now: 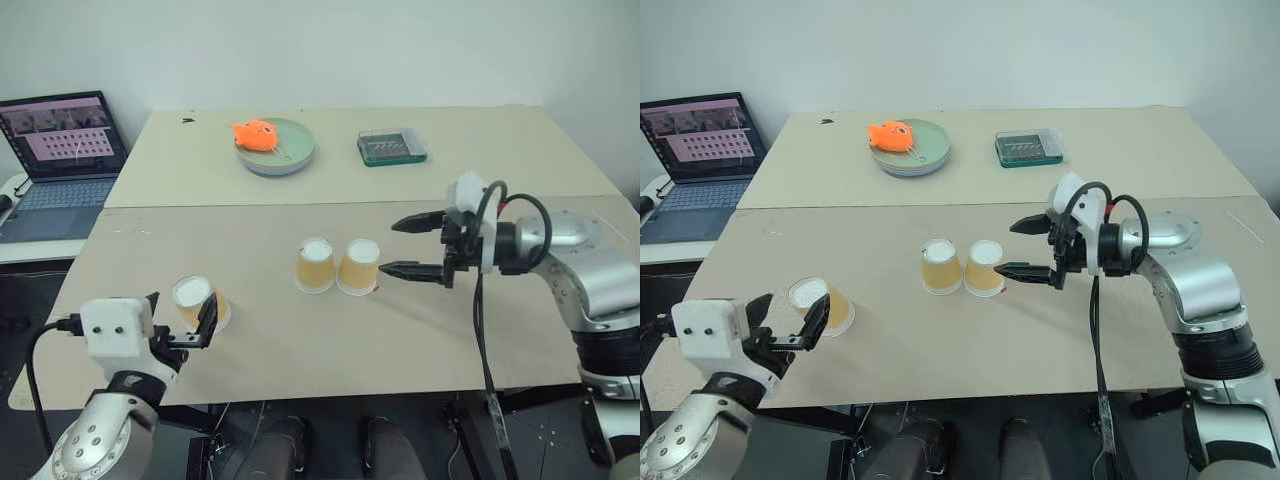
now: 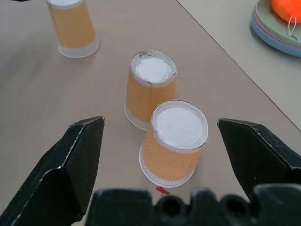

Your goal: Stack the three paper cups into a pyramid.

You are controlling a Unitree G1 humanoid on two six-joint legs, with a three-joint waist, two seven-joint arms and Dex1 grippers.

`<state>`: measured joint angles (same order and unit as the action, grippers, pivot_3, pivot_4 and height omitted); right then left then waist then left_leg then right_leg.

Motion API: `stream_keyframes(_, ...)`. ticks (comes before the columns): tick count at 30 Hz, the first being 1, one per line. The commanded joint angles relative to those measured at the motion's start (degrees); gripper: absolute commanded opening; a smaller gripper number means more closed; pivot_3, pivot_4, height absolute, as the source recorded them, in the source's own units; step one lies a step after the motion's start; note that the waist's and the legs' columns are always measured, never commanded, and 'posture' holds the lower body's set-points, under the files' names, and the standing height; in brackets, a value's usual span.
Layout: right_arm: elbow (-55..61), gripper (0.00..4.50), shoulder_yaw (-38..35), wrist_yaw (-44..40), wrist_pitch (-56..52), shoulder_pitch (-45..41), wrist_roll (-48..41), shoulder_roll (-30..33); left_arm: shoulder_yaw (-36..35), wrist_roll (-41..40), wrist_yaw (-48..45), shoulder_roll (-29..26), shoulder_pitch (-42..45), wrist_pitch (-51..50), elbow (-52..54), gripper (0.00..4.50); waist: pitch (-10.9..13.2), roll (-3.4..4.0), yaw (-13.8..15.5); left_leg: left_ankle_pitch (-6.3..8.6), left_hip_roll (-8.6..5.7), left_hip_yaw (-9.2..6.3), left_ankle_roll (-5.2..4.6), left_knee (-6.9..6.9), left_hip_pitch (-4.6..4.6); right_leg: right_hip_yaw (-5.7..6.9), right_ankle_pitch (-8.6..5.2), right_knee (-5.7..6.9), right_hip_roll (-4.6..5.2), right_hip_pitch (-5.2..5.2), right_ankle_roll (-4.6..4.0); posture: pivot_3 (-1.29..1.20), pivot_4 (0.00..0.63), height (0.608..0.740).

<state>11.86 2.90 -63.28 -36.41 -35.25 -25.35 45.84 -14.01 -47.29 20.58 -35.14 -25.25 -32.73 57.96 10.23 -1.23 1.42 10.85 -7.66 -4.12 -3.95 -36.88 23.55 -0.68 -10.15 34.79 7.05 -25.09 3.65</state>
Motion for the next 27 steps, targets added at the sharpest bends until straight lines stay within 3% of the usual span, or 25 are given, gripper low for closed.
stream_keyframes(1,2.65,4.48,-3.0,0.89,-0.09,0.04,-1.39,0.95,-1.25,0.79,-0.49,0.34,1.35,-2.17,0.82,4.5,0.0,0.0,0.01,0.0,0.0,0.0,-0.01,0.0,0.0,0.0,0.0,0.0,0.0,0.0,0.0,0.0,0.15,0.74)
stream_keyframes(15,3.22,4.48,-3.42,2.32,-0.33,0.83,-1.94,0.94,-4.56,5.2,-5.62,3.04,1.18,-5.43,-1.76,4.5,0.0,0.0,-0.1,0.01,0.02,0.02,-0.01,0.0,0.01,-0.02,0.0,-0.01,-0.01,-0.01,-0.01,0.0,0.15,0.74)
stream_keyframes(27,3.92,4.48,-3.82,2.54,-1.31,-0.02,-2.77,1.0,-2.96,11.03,-13.79,6.62,2.4,-4.84,-7.53,4.5,0.0,0.0,-0.05,0.02,0.03,0.02,-0.02,0.0,0.02,0.0,0.0,-0.03,-0.01,-0.01,0.0,0.0,0.15,0.74)
